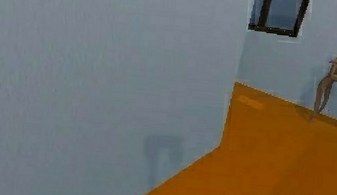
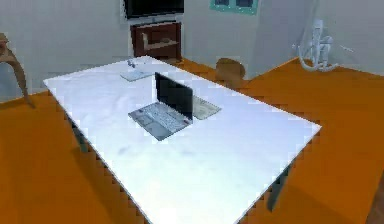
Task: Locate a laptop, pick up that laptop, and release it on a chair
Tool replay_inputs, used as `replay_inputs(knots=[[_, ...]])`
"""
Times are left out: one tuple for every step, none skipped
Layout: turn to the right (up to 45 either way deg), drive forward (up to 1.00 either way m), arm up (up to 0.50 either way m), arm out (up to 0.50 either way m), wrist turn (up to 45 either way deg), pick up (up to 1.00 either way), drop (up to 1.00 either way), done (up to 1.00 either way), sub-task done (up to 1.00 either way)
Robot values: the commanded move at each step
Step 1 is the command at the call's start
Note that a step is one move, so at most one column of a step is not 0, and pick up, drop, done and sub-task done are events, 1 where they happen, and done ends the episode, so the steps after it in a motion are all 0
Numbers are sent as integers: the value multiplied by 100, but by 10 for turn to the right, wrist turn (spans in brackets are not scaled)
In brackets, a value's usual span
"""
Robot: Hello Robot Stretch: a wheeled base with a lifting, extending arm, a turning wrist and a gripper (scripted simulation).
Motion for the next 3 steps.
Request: replay_inputs(knots=[[420, 0, 0, 0, 0, 0, 0, 0, 0], [0, 75, 0, 0, 0, 0, 0, 0, 0], [0, 0, 50, 0, 0, 0, 0, 0, 0]])
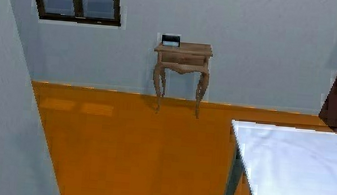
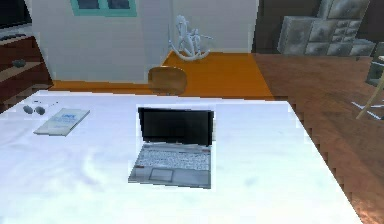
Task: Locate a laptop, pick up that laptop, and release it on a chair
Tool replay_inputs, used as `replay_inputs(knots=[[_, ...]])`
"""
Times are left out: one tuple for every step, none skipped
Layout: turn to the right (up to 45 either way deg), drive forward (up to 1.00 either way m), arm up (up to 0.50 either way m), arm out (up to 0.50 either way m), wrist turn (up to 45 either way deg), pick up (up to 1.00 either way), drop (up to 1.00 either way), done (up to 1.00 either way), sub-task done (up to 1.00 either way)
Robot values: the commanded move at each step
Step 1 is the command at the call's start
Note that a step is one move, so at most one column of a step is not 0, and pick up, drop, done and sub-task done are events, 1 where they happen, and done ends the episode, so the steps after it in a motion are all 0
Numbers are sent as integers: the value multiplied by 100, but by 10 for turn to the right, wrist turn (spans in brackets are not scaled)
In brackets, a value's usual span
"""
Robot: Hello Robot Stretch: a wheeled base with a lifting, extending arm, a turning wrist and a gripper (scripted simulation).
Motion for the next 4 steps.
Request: replay_inputs(knots=[[0, 0, 36, 0, 0, 0, 0, 0, 0], [0, 0, 0, 22, 0, 0, 0, 0, 0], [0, 0, 0, 0, 450, 0, 0, 0, 0], [0, 0, 0, 0, 450, 0, 0, 0, 0]])
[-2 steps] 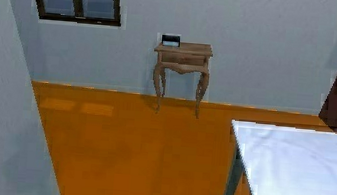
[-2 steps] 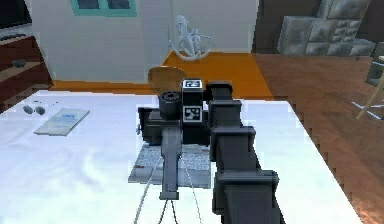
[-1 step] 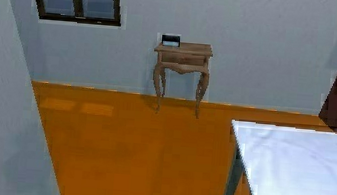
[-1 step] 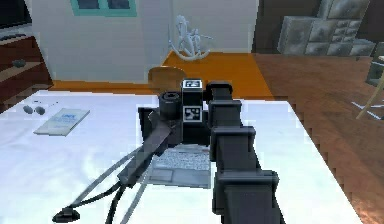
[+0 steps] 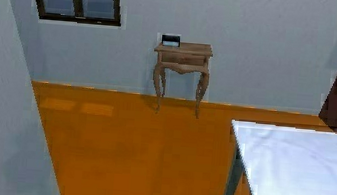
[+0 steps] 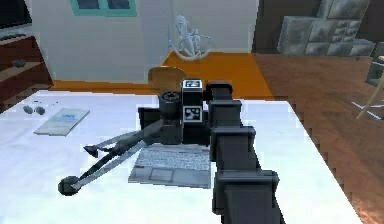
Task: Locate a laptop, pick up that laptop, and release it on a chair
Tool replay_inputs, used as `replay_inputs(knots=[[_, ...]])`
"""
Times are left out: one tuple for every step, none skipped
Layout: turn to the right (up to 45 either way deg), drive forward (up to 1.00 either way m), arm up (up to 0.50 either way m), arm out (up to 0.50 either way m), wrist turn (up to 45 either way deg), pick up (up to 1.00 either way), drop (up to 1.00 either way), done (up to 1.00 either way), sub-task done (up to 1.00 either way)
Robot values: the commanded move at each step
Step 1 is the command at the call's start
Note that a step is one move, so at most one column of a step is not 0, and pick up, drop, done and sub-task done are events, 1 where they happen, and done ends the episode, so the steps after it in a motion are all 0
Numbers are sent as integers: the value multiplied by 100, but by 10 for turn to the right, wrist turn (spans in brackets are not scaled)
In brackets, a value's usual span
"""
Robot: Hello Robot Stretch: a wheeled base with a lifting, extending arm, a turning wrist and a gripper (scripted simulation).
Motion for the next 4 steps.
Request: replay_inputs(knots=[[0, 0, 0, 0, 450, 0, 0, 0, 0], [0, 0, 0, 0, 450, 0, 0, 0, 0], [0, 0, 0, 0, 60, 0, 0, 0, 0], [0, 0, -30, 0, 0, 0, 0, 0, 0]])
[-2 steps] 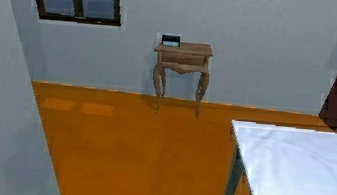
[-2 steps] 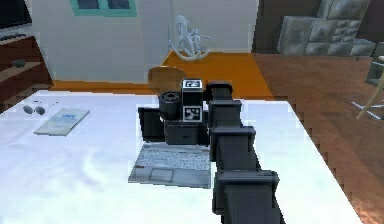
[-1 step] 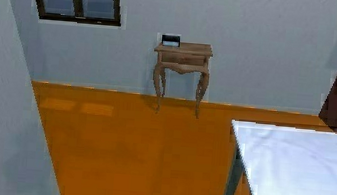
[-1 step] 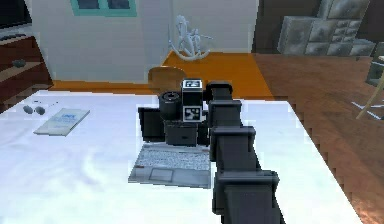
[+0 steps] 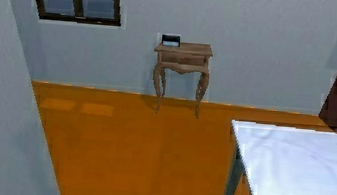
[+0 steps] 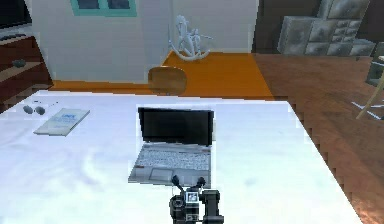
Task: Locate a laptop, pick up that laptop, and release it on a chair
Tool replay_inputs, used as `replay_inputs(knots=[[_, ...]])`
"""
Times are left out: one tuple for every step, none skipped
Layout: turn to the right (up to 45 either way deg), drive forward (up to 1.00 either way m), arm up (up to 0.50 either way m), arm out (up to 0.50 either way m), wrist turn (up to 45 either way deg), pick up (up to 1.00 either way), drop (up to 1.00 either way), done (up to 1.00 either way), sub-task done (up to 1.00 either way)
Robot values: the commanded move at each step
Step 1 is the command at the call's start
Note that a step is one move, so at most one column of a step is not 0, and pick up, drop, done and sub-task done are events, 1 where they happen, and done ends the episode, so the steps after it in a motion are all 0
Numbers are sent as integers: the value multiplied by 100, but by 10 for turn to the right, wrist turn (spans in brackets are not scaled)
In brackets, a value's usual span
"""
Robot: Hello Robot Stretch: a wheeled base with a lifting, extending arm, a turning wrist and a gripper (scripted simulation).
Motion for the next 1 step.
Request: replay_inputs(knots=[[0, 0, 0, 0, 0, 100, 0, 0, 0]])
